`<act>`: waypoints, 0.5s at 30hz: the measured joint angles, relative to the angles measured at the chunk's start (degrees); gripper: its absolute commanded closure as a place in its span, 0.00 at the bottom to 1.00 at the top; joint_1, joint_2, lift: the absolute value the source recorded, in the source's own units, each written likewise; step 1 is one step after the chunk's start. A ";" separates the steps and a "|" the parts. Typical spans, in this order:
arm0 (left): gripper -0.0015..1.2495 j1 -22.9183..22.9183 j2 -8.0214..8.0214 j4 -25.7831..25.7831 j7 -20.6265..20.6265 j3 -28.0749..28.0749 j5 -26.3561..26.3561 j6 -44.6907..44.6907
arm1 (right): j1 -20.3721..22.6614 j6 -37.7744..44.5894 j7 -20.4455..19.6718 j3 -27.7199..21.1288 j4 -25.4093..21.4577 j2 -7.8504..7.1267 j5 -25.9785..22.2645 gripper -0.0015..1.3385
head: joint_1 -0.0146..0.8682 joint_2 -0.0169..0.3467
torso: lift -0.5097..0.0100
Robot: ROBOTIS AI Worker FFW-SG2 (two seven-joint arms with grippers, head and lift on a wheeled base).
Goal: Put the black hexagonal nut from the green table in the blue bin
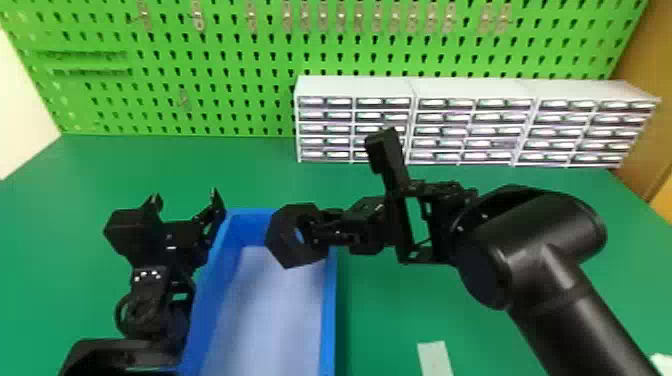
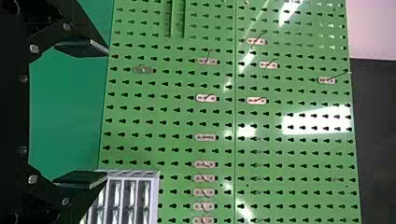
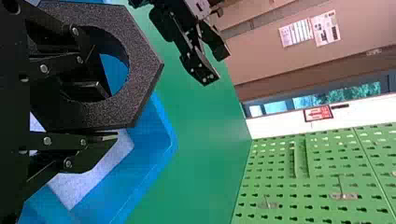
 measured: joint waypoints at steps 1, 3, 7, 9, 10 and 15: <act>0.26 0.00 0.00 0.00 0.00 0.02 0.00 0.00 | -0.18 -0.05 -0.14 0.47 0.15 -0.04 -0.29 0.75 | 0.76 0.20 | 0.80; 0.26 0.00 0.00 0.00 0.00 0.07 -0.03 0.00 | -0.60 -0.23 -0.51 1.58 0.50 -0.13 -0.96 0.75 | 0.76 0.20 | 0.80; 0.26 -0.07 0.00 0.00 0.00 0.17 -0.08 -0.01 | -1.34 -0.62 -1.33 3.72 1.21 -0.31 -2.42 0.75 | 0.76 0.20 | 0.80; 0.26 -0.10 0.00 0.00 0.00 0.21 -0.08 -0.02 | -1.73 -0.77 -1.74 4.90 1.58 -0.38 -3.16 0.75 | 0.76 0.20 | 0.80; 0.26 -0.10 0.00 0.00 0.00 0.21 -0.09 -0.02 | -1.89 -0.82 -1.92 5.38 1.72 -0.41 -3.48 0.75 | 0.76 0.20 | 0.80; 0.26 -0.10 0.00 0.00 0.00 0.26 -0.16 -0.03 | -2.59 -1.00 -2.43 7.74 2.35 -0.58 -5.02 0.74 | 0.76 0.20 | 0.80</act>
